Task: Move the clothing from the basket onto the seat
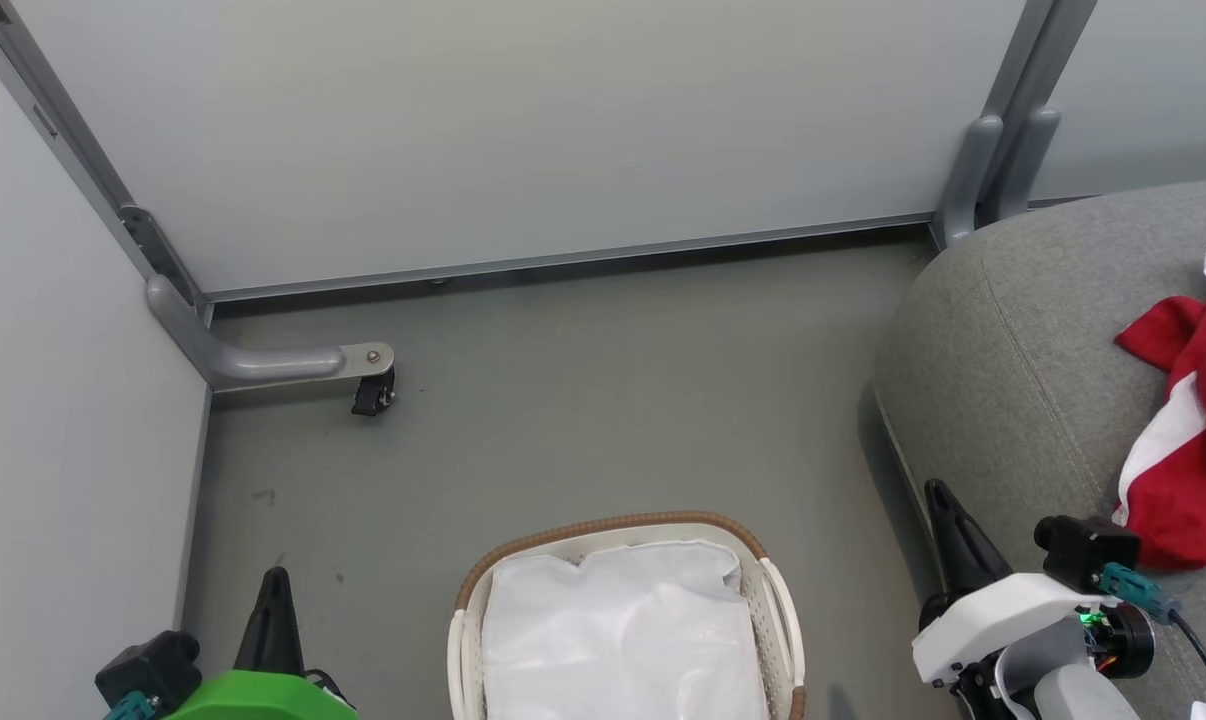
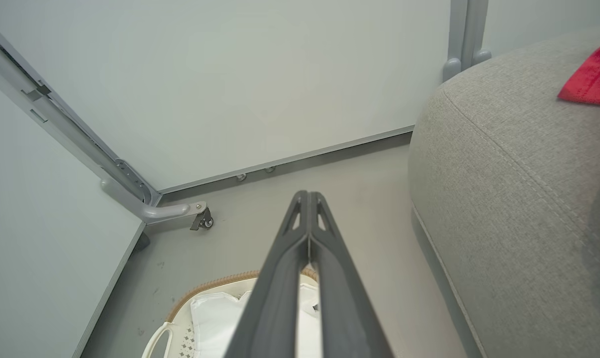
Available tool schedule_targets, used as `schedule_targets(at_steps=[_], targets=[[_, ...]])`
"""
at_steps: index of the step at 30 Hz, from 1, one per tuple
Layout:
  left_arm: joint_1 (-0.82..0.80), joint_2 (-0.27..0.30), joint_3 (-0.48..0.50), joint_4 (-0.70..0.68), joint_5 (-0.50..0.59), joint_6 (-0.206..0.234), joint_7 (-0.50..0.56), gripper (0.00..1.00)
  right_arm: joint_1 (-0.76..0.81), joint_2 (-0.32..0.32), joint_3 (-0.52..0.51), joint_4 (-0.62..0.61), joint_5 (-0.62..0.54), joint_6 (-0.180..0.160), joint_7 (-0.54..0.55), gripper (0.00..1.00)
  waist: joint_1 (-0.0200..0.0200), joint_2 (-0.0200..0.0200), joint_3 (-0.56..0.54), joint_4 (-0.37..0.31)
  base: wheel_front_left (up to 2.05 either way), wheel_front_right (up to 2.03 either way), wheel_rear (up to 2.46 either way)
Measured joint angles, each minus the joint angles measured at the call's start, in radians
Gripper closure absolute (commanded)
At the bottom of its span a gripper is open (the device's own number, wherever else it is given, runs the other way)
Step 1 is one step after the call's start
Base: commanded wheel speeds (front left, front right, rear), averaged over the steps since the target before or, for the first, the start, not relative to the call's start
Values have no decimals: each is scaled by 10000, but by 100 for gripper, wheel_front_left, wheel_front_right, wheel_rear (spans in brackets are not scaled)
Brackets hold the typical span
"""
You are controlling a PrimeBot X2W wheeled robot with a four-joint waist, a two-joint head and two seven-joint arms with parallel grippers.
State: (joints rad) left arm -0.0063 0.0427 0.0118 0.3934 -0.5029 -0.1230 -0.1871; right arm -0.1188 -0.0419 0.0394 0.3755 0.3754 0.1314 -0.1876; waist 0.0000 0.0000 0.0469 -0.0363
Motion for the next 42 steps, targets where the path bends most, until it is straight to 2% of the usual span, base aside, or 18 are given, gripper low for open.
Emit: schedule_targets(at_steps=[15, 42], targets=[[-125, 2, 209, -307, -2282, -2, 629, 100, 6, -2, -313, -268, 2556, -2, 614, 100, 0, 0, -59, 49, 0, 0, 0], [-420, 8, 512, -725, -5557, -12, 1509, 100, 17, -19, -767, -646, 6195, -2, 1524, 100, 0, 0, -166, 137, 0, 0, 0]])
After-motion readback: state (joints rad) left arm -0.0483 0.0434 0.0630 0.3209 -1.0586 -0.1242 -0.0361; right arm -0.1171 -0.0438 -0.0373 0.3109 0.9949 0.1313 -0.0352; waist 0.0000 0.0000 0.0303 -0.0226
